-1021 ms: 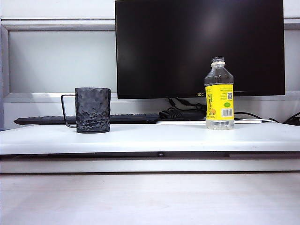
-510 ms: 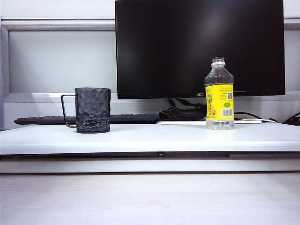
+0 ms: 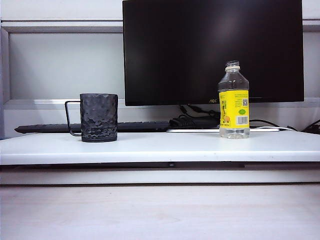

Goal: Carefully pick up the bottle and pour some water from the bottle into the cup.

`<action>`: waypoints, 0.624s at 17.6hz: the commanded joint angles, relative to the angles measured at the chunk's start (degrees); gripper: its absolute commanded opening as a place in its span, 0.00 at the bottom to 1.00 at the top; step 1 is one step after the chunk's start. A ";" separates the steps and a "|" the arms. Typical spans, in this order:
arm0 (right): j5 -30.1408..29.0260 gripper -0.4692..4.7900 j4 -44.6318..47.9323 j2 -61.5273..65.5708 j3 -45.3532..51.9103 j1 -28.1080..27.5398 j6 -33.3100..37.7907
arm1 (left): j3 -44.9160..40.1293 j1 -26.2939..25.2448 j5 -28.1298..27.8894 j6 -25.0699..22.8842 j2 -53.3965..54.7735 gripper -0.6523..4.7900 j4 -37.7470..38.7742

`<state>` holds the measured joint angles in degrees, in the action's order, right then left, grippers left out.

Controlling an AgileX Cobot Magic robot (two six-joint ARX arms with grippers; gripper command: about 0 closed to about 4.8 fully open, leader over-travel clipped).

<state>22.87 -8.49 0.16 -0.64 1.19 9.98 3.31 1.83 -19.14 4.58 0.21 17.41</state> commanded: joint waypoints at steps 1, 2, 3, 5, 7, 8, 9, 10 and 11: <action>-0.04 0.19 -0.50 0.00 0.15 0.07 0.09 | 0.13 -0.09 -0.13 -0.02 0.00 0.12 0.13; -0.26 0.19 -0.61 0.02 0.15 0.07 0.09 | 0.13 -0.09 -0.09 -0.02 0.00 0.12 0.39; -1.84 0.19 -0.55 0.26 0.15 0.09 0.07 | 0.09 -0.09 0.94 -0.04 0.00 0.12 1.66; -10.99 0.19 -0.57 0.26 0.15 0.09 0.09 | -0.94 -0.04 9.20 0.00 0.00 0.12 -3.48; -18.12 0.19 -0.28 0.24 0.15 0.13 0.09 | -2.82 -0.04 14.34 0.04 0.02 0.12 -11.96; -20.76 0.19 0.09 0.09 0.15 0.11 0.09 | -2.78 -0.04 15.85 0.15 0.00 0.12 -14.05; -21.99 0.19 0.68 0.00 0.15 0.13 0.09 | -2.78 -0.04 15.91 0.17 0.00 0.12 -16.50; -21.84 0.19 1.20 0.00 0.15 0.11 0.07 | -2.78 -0.07 15.72 0.17 0.00 0.12 -17.92; -21.09 0.19 1.68 0.00 0.17 0.11 0.09 | -2.78 -0.07 15.39 0.17 0.00 0.12 -18.84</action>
<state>1.43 -8.49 0.19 -0.64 1.34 9.98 0.49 1.85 -3.62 4.64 0.19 0.47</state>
